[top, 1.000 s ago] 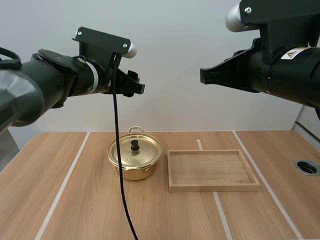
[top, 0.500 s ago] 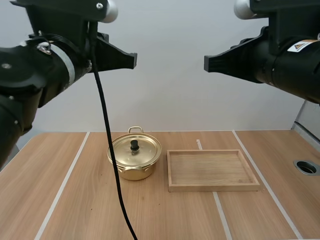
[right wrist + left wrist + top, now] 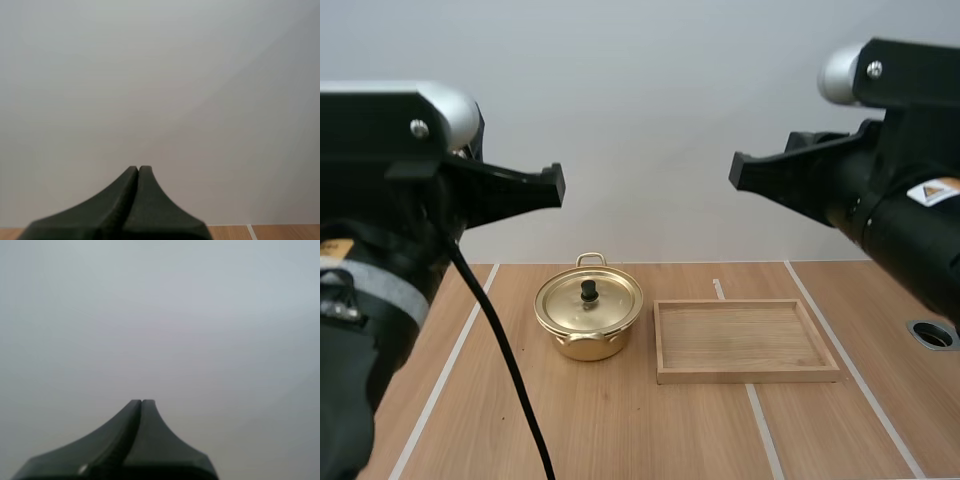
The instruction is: Open the pot, put the pineapple inside, and close it
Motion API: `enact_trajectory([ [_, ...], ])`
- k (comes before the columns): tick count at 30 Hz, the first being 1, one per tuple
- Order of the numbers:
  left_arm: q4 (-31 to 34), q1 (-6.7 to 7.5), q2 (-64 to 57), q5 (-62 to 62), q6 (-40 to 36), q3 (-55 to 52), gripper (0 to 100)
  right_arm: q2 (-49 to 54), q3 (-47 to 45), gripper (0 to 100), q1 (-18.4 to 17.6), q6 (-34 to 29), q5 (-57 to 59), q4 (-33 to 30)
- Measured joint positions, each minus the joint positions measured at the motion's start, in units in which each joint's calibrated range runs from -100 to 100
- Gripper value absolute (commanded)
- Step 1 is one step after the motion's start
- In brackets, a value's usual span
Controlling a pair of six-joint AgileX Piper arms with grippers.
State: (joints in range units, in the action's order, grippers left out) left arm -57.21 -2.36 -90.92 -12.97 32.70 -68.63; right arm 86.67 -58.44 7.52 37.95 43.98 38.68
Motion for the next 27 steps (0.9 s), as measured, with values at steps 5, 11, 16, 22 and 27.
enact_trajectory([
  [5,2.58,0.0,-5.58,0.21,-1.79,-6.88,0,2.76,-5.92,0,0.0,0.0,1.96,-0.13],
  [11,7.54,0.0,-8.01,-4.75,-3.26,-9.24,0,2.76,-6.88,0,-1.01,-0.09,12.97,-6.96],
  [16,17.99,0.0,-8.1,-8.54,-9.91,-9.36,0,2.76,-6.9,0,-1.1,-0.09,15.61,-10.43],
  [22,24.64,0.0,-8.1,-10.99,-12.35,-12.28,0,2.76,-6.9,0,-1.1,-0.09,15.97,-10.8],
  [27,26.26,0.0,-8.1,-11.59,-12.58,-17.73,0,2.76,-6.9,0,-1.1,-0.09,15.97,-10.8],
])
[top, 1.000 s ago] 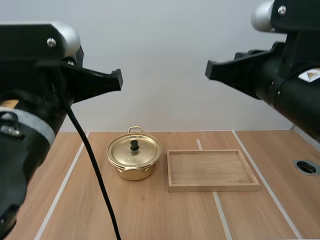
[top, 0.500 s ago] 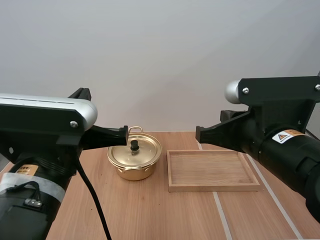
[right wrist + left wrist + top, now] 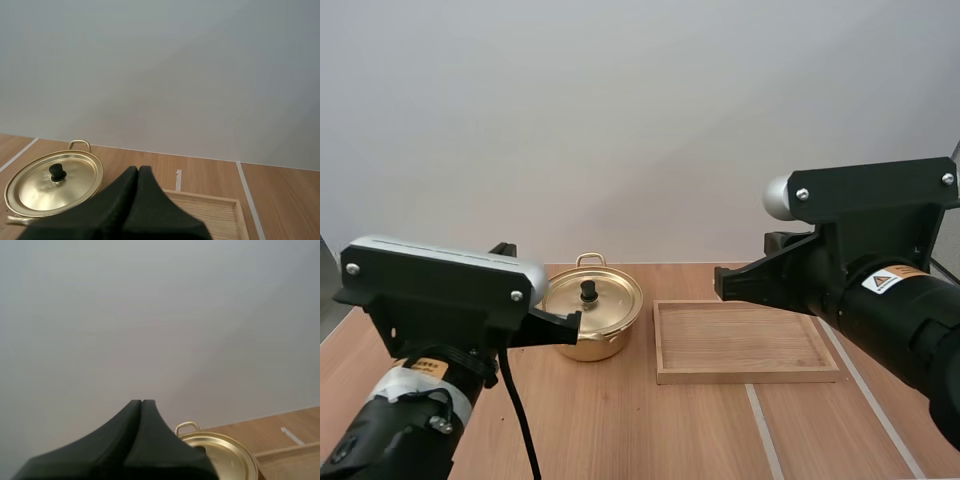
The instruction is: Open the pot, put the pineapple inside, and close it
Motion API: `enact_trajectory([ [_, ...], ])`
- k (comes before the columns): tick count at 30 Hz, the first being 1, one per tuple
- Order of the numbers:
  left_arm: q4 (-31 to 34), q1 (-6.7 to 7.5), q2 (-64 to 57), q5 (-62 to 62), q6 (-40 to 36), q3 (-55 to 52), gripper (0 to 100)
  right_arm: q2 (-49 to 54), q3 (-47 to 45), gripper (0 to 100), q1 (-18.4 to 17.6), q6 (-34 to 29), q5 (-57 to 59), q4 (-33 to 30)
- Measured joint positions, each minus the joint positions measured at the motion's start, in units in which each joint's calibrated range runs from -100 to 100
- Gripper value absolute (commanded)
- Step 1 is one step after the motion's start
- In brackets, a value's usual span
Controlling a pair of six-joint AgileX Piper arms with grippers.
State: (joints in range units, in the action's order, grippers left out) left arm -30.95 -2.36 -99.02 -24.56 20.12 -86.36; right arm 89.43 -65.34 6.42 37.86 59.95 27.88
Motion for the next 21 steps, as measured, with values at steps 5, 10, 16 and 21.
enact_trajectory([
  [5,1.32,0.0,0.0,0.89,-0.07,-1.67,0,0.0,0.0,0,0.0,0.0,0.0,0.0],
  [10,3.5,0.0,0.11,7.0,-0.92,-8.63,0,0.0,0.0,0,0.0,0.0,0.0,-0.06],
  [16,20.72,0.0,0.11,8.51,-24.05,-13.25,0,0.0,0.0,0,0.0,0.0,0.0,-0.06],
  [21,33.92,0.0,0.11,-1.53,-39.35,-13.4,0,0.0,0.0,0,0.0,0.0,0.0,-0.06],
])
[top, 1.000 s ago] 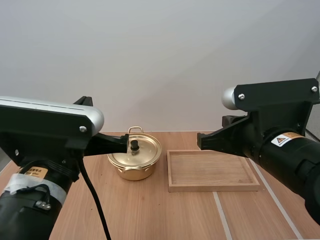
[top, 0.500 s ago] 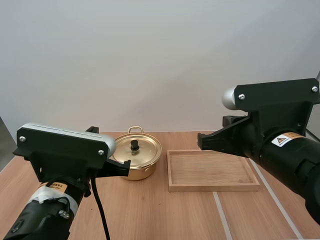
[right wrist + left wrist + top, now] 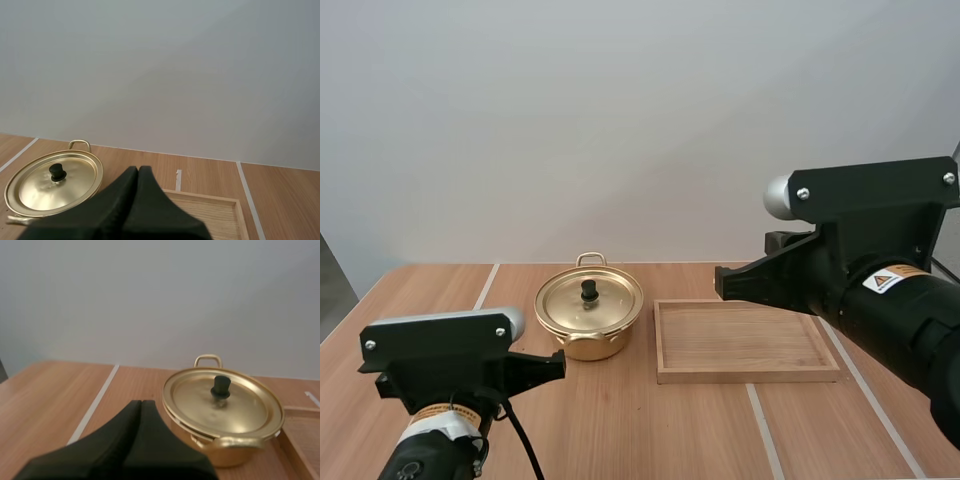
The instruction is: Open the pot, put the pineapple inside, and close it
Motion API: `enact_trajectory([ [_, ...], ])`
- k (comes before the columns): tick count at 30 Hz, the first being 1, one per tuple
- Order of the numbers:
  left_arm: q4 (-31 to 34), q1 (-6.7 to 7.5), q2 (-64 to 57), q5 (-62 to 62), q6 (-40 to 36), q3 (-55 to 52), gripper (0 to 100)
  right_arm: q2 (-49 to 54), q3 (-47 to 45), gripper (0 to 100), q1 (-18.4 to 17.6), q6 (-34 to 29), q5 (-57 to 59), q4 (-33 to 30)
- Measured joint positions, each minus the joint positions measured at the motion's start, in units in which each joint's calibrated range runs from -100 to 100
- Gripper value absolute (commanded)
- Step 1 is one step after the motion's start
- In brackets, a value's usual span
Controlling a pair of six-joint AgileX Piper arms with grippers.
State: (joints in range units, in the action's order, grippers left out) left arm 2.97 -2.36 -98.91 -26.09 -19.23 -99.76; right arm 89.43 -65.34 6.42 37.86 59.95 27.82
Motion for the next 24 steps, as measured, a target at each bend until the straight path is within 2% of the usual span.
enact_trajectory([
  [9,2.96,0.0,0.0,-3.59,-2.79,-0.24,0,0.0,0.0,0,0.0,0.0,0.0,0.0],
  [24,3.29,0.0,0.0,-2.56,-2.79,-0.24,0,0.0,-0.12,0,0.0,0.0,0.0,-0.29],
])
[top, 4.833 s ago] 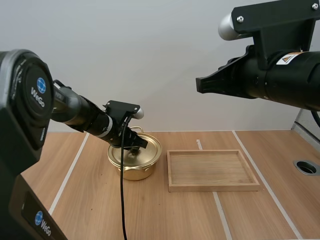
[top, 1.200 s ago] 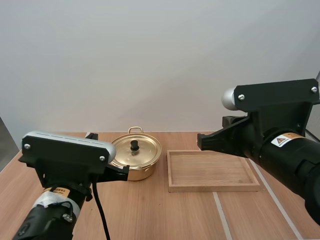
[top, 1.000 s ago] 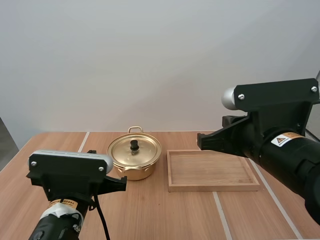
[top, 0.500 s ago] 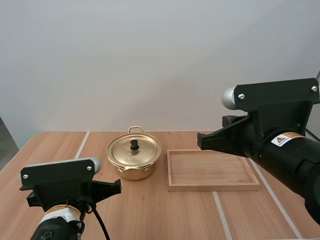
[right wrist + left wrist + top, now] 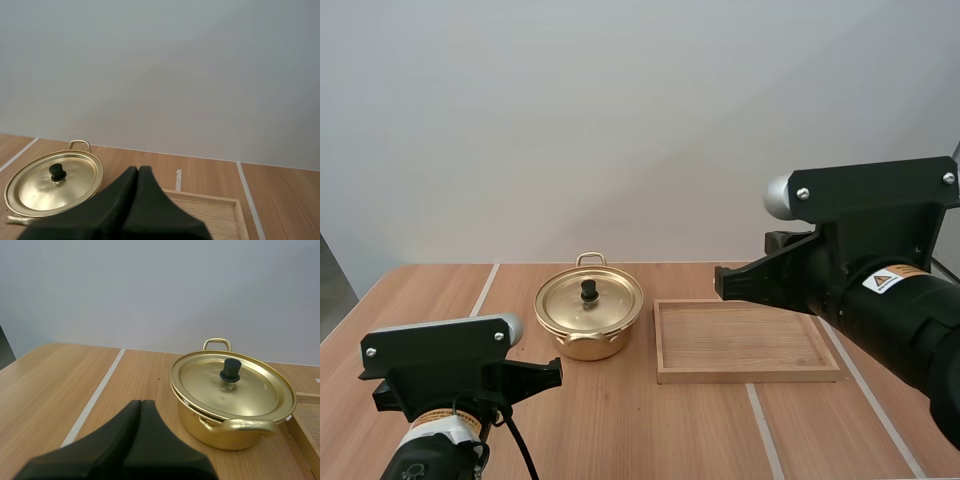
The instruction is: Open the pot, put the pineapple inside, and close it
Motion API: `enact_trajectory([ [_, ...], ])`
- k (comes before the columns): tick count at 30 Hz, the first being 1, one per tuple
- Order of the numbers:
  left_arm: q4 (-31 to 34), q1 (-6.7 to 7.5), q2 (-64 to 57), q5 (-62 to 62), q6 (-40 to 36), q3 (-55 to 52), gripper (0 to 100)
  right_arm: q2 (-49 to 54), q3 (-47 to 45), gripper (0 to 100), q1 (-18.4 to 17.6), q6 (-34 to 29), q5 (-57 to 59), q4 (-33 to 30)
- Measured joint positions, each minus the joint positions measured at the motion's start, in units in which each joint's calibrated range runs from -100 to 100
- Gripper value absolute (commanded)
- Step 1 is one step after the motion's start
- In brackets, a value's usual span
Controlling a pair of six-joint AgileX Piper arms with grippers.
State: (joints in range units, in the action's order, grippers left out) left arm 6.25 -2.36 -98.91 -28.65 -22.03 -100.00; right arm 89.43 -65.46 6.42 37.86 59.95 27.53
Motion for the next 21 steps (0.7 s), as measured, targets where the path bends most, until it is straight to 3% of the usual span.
enact_trajectory([
  [2,0.0,0.0,0.0,0.0,0.0,0.0,0,0.0,-0.38,0,0.0,-0.28,0.0,-1.67],
  [6,0.0,0.0,0.0,0.0,0.0,0.0,0,0.92,-5.86,0,0.0,-7.0,-0.59,-7.17],
  [10,0.0,0.0,0.0,0.0,0.0,0.0,0,4.88,-13.9,0,-0.44,-12.68,-8.16,-8.77],
  [15,0.0,0.0,0.0,0.19,0.0,0.0,0,9.95,-21.2,0,-2.98,-15.88,-12.29,-11.33],
  [21,0.0,0.0,0.0,0.36,0.0,0.0,0,10.19,-23.3,0,-5.97,-18.88,-15.0,-16.93],
])
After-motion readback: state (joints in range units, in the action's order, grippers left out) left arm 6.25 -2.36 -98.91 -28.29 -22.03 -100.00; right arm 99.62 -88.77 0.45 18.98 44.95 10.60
